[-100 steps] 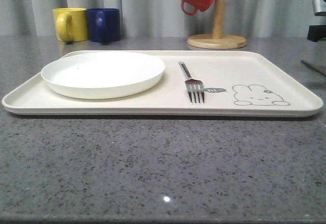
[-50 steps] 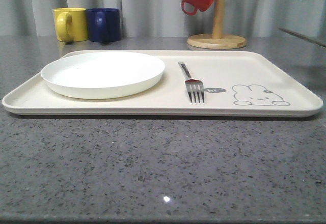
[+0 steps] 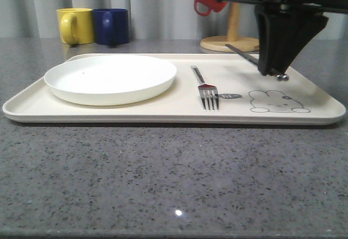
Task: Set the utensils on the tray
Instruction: 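Lay the chopsticks on the tray beside the fork and release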
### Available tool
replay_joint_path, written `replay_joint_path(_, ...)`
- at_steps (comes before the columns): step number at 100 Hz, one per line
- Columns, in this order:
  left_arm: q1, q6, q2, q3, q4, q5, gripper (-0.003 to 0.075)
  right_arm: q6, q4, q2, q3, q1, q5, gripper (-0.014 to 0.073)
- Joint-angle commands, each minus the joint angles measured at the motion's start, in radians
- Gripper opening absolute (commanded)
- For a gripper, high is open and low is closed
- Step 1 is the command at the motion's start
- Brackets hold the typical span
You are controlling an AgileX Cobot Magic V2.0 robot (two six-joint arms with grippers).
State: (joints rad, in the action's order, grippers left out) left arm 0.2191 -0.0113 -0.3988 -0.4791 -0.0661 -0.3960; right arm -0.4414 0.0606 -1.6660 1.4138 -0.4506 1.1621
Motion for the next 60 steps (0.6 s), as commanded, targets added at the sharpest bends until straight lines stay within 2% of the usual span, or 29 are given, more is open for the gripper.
replay_joint_path(1,0.007,-0.007,-0.010,-0.026,-0.005,0.076,-0.0019,-0.050,0.015,0.013,0.032,-0.021,-0.030,-0.0028)
replay_joint_path(20,0.007,-0.007,-0.010,-0.026,-0.005,0.076,-0.0019,-0.109,0.017,-0.024,0.032,-0.034,-0.058,-0.0028)
replay_joint_path(48,0.007,-0.007,-0.010,-0.026,-0.005,0.076,-0.0019,-0.122,0.001,-0.071,0.032,-0.034,-0.056,-0.0022)
replay_joint_path(55,0.007,-0.007,-0.010,-0.026,-0.005,0.076,-0.0019,-0.122,0.001,-0.074,0.032,-0.034,-0.054,0.0016)
replay_joint_path(60,0.007,-0.007,-0.010,-0.026,-0.005,0.076,-0.0019,-0.122,0.001,-0.074,0.032,-0.034,-0.054,0.0088)
